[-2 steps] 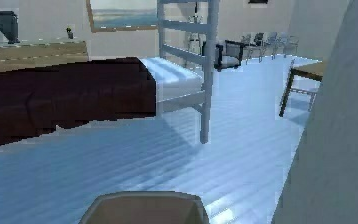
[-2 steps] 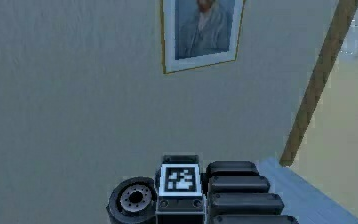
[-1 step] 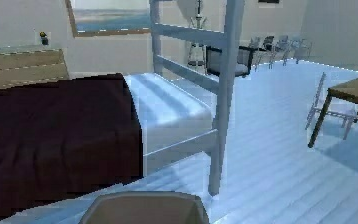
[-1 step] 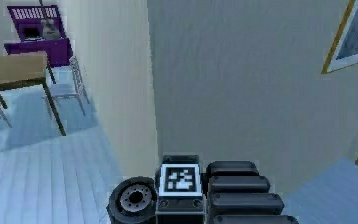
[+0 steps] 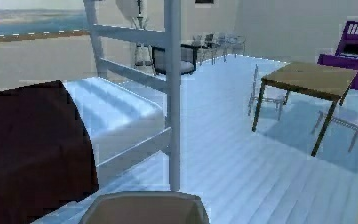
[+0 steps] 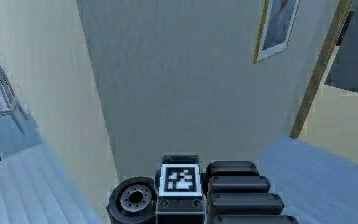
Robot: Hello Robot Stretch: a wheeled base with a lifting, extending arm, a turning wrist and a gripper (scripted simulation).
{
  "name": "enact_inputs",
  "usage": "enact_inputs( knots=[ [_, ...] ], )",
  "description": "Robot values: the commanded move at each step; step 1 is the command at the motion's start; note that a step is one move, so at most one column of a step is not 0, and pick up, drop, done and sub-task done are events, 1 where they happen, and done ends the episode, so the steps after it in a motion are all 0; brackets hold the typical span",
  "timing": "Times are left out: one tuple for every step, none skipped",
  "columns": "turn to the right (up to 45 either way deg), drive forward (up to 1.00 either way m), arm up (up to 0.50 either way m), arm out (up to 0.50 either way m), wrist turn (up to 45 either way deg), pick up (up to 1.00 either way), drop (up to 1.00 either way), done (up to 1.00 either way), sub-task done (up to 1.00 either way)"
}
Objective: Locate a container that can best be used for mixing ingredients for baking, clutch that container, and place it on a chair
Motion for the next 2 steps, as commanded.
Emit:
enact_inputs(
  knots=[
    [0.0,0.35,0.00,0.00,0.0,0.00,0.00,0.00,0.00],
    [42.0,0.00,0.00,0.00,0.0,0.00,0.00,0.00,0.00]
  ],
)
